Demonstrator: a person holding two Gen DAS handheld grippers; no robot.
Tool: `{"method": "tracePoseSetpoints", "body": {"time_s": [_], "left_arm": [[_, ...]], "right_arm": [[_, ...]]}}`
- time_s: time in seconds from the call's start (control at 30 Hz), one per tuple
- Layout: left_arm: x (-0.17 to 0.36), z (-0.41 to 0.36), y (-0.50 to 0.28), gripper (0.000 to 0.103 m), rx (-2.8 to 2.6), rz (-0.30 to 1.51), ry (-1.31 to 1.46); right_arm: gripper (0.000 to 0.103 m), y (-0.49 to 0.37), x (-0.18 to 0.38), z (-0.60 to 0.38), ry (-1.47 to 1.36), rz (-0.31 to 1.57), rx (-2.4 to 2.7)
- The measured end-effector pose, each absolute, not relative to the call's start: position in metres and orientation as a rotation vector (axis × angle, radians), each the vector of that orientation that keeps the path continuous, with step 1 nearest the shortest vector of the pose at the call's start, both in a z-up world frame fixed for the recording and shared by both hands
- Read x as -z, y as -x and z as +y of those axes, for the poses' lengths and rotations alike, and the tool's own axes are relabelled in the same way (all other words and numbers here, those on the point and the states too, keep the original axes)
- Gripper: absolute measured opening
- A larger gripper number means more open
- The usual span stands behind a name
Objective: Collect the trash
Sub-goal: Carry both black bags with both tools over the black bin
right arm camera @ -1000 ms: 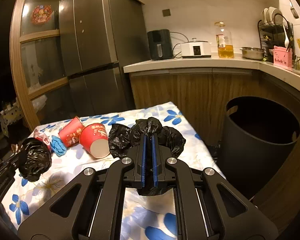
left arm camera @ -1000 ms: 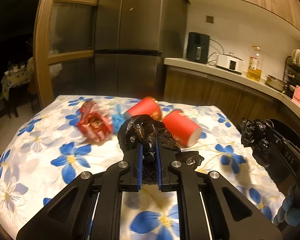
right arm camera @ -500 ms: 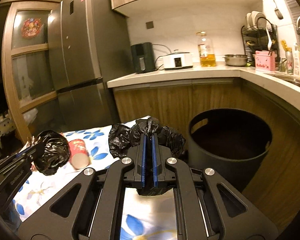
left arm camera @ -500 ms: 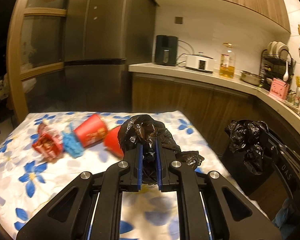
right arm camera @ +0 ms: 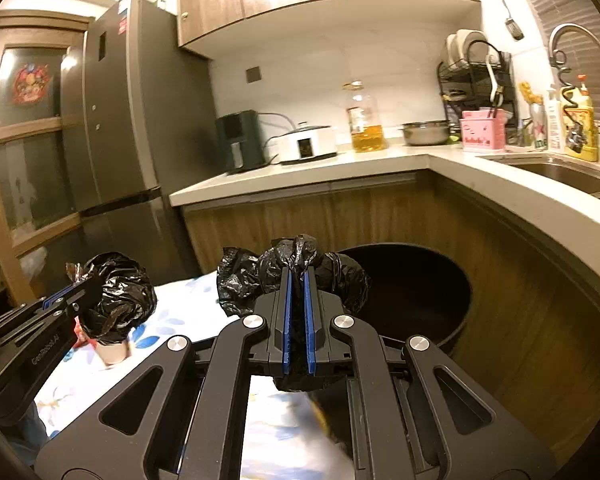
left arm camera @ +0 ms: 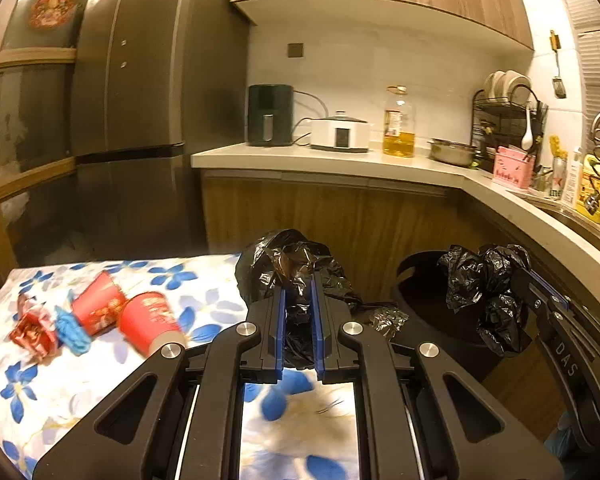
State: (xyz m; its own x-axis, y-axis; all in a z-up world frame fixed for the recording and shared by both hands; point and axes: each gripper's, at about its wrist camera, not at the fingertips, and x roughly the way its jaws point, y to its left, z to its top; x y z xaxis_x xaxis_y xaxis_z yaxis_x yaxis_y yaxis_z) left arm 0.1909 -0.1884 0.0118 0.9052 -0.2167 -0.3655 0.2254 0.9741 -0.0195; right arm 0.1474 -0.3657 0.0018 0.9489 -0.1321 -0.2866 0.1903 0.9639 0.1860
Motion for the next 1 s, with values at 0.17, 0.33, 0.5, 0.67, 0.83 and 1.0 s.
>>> {"method": "tracePoseSetpoints", "body": {"time_s": [0.17, 0.33, 0.5, 0.67, 0.83, 1.0], "left_arm": [[-0.014, -0.210, -0.193, 0.011, 0.261, 0.371, -0.033], [-0.017, -0.231, -0.197, 0.011, 0.296, 0.362, -0.036], [-0.020, -0.250, -0.204, 0.011, 0.333, 0.362, -0.029], [-0.022, -0.270, -0.212, 0.011, 0.371, 0.352, -0.032], [-0.020, -0.289, -0.224, 0.011, 0.396, 0.358, -0.033], [-0.017, -0.303, -0.236, 0.011, 0.426, 0.378, -0.025]], "right_arm": [[0.006, -0.146, -0.006, -0.388, -0.226, 0.257, 0.210], [0.006, -0.147, -0.008, -0.404, -0.228, 0.245, 0.243], [0.006, -0.152, -0.011, -0.416, -0.222, 0.238, 0.264], [0.006, -0.158, -0.012, -0.427, -0.223, 0.237, 0.281], [0.006, -0.164, -0.010, -0.437, -0.225, 0.239, 0.292], [0.006, -0.172, -0.009, -0.446, -0.232, 0.248, 0.297]]}}
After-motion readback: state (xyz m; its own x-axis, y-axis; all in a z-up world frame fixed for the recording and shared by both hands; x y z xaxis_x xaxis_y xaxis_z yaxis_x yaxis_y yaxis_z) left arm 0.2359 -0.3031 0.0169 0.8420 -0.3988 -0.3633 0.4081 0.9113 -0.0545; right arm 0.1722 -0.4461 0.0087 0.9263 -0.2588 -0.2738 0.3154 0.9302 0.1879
